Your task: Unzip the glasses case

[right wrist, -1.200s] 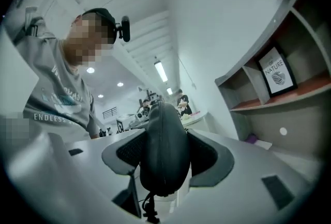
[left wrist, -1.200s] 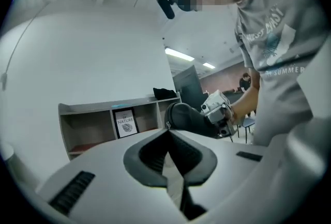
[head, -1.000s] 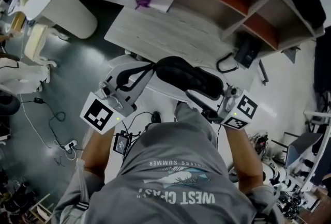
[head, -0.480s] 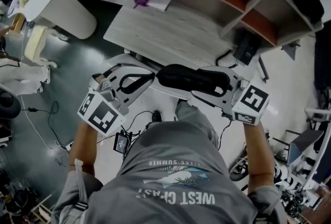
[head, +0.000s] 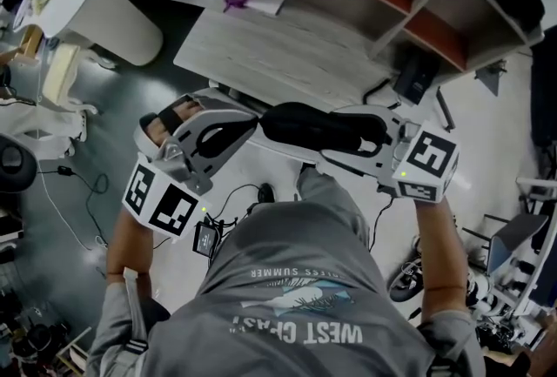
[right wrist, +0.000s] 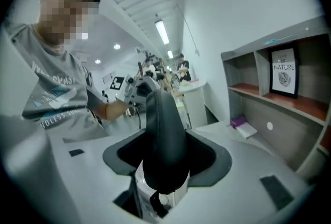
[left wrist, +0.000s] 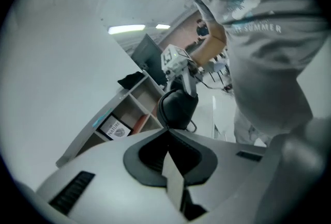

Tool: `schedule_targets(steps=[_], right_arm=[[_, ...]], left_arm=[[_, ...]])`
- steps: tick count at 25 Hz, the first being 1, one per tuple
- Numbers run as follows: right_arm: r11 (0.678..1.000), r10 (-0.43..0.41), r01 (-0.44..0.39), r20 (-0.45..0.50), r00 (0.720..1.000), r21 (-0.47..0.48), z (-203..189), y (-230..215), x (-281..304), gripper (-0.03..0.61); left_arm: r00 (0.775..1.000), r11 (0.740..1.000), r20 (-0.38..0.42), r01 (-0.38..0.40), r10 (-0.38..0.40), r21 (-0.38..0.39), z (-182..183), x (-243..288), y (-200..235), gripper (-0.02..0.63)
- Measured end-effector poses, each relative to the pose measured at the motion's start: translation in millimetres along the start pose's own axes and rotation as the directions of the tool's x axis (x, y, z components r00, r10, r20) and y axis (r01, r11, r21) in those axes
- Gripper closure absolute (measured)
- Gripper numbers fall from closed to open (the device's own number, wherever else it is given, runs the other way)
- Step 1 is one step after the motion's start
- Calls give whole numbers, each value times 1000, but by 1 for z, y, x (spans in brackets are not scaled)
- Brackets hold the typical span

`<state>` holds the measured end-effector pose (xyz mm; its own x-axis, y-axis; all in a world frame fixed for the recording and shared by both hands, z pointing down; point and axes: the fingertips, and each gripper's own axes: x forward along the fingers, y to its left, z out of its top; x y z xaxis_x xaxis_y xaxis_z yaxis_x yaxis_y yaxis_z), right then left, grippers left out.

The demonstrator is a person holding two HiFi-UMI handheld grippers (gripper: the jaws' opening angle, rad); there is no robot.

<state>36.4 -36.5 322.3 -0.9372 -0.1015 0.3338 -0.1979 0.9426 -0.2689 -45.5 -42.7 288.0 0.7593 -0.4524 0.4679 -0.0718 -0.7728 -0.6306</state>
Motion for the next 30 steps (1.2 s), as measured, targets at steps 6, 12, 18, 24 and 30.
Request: schedule_targets(steps=[6, 12, 18, 24, 30], right_arm=[[998, 13, -39, 479, 878, 45, 47, 3, -28, 325], [987, -58, -43, 596, 801, 154, 53, 1, -31, 327], [998, -66, 60, 311, 948, 29, 43, 2, -27, 339], [996, -66, 69, 50, 997, -58, 27, 6, -6, 341], [983, -151, 139, -96, 984, -123, 18, 2, 8, 339]], left_arm=[[946, 926, 214, -162, 244, -341, 29, -17, 37, 617], [913, 850, 230, -191, 338, -492, 22, -18, 44, 618], [982, 966, 129, -108, 141, -237, 14, -7, 24, 617], [1000, 998, 5, -18, 18, 53, 13, -5, 7, 617], [991, 983, -130, 32, -9, 182, 0, 4, -5, 617]])
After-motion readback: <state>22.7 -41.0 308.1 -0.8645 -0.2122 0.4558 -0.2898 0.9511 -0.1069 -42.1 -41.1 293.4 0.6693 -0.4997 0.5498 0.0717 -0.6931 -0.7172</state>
